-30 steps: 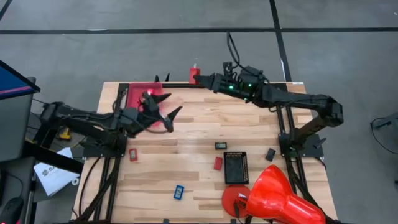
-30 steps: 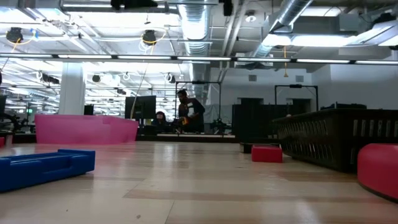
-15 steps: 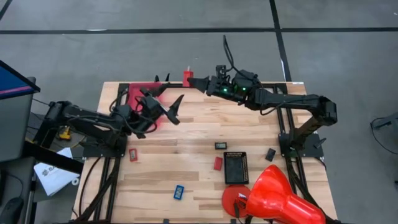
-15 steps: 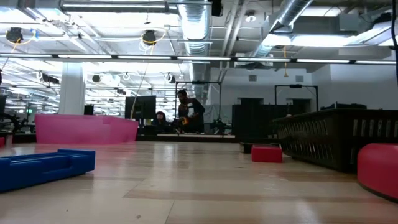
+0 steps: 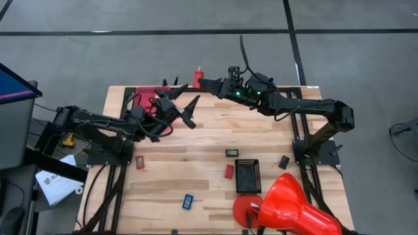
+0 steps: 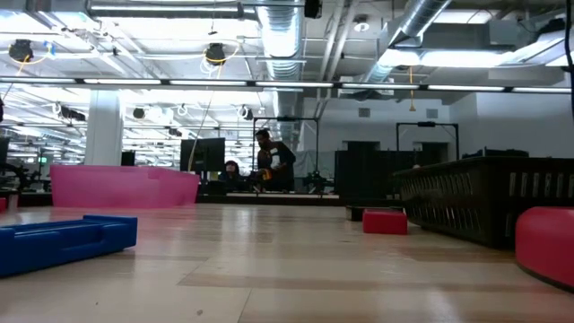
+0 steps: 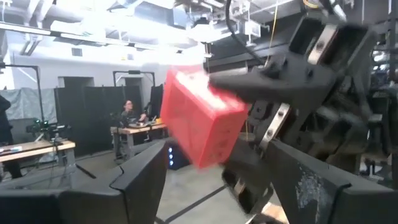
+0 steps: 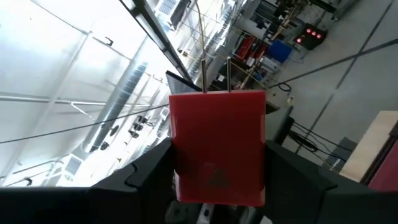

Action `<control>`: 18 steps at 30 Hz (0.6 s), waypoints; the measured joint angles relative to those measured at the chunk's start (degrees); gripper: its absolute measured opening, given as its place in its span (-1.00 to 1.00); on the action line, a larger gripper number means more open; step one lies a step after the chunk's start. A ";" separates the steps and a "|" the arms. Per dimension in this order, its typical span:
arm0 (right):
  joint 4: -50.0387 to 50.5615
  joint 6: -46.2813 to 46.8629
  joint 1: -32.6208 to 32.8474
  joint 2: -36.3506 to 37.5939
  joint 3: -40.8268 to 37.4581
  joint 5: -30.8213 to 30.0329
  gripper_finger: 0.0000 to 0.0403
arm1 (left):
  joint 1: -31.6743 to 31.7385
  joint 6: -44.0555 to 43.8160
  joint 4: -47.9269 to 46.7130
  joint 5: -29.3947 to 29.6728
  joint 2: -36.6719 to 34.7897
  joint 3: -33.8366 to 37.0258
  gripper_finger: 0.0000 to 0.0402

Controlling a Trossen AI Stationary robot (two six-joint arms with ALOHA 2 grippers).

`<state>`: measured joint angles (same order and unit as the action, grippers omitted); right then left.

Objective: Pick & Place Office items
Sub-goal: Put the red charger adapter into the pink bin

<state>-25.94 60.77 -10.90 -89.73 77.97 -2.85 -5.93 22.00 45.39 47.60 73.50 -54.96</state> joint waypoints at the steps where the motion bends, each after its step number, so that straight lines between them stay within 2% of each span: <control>1: 0.12 -0.17 0.00 0.00 0.00 0.00 0.07 | 0.22 -0.20 0.11 -0.15 0.33 -0.46 0.32; 8: 0.01 -0.57 0.56 0.00 0.00 0.01 0.07 | 1.52 -1.68 -0.12 -0.91 0.52 -1.77 0.44; 18: -0.26 -1.40 1.09 0.00 0.00 -0.03 0.07 | 1.52 -6.35 -0.64 -1.78 0.54 -1.77 0.46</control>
<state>-26.20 59.37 -9.80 -89.73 77.97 -2.88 -4.40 15.65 44.75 45.82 74.04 -56.73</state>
